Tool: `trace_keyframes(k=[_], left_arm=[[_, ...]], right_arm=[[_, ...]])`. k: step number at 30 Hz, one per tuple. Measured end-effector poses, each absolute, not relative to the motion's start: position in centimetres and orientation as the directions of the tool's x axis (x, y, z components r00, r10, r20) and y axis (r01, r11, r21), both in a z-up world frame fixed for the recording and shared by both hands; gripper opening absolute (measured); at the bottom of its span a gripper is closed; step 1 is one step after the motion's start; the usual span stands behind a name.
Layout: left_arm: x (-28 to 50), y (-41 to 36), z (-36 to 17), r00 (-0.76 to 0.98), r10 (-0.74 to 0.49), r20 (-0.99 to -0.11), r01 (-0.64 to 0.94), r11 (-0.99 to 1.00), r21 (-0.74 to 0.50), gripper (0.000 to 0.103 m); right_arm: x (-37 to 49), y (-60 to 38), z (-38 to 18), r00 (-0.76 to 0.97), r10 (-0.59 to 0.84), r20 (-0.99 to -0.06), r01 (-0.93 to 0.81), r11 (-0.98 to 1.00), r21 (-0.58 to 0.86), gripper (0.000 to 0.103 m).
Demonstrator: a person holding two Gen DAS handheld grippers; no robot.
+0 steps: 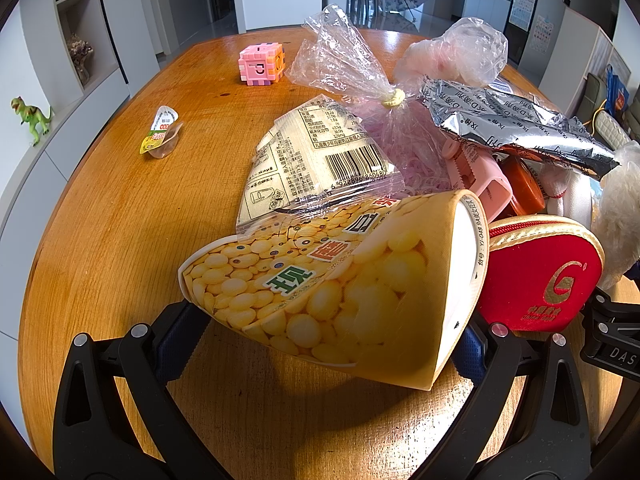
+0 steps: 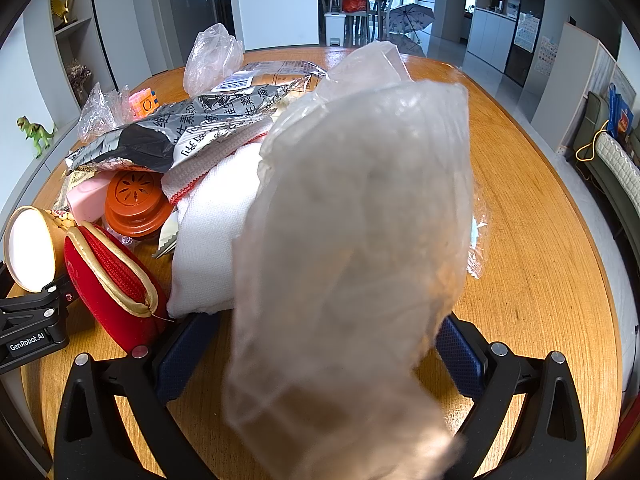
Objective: Collect trash
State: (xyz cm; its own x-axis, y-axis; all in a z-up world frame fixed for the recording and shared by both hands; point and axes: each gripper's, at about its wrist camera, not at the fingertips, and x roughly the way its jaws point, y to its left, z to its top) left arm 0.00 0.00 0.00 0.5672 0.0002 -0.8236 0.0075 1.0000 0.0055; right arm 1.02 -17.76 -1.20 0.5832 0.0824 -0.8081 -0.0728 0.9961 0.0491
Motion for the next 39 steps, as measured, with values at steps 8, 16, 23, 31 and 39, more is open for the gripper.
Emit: trace_keyframes(k=[8,16,23,31,39], left_arm=[[0.0,0.0,0.0,0.567,0.0,-0.824,0.008,1.0,0.006,0.097],[0.0,0.1,0.1,0.558,-0.007,-0.83,0.017,1.0,0.003,0.097],[-0.2,2.6,2.9,0.554,-0.099,-0.827,0.008,0.993,-0.114,0.097],[0.6,2.8,4.3,0.541,-0.089,-0.836,0.045,0.996,-0.077,0.097],[-2.2,5.6,7.4,0.568,-0.101,-0.817,0.039,0.995,-0.095,0.097]], right_arm=[[1.1,-18.1,-1.1,0.583,0.083,-0.808,-0.073,0.996,0.049,0.101],[1.2,-18.8,-1.0,0.583,0.083,-0.808,-0.072,0.996,0.05,0.101],[-0.3,-20.3,0.1,0.545,0.142,-0.826,-0.053,0.989,0.135,0.1],[-3.2,-20.9,3.1,0.546,0.233,-0.805,-0.131,0.973,0.192,0.1],[-4.6,-19.0,7.5,0.555,0.317,-0.769,-0.278,0.942,0.187,0.1]])
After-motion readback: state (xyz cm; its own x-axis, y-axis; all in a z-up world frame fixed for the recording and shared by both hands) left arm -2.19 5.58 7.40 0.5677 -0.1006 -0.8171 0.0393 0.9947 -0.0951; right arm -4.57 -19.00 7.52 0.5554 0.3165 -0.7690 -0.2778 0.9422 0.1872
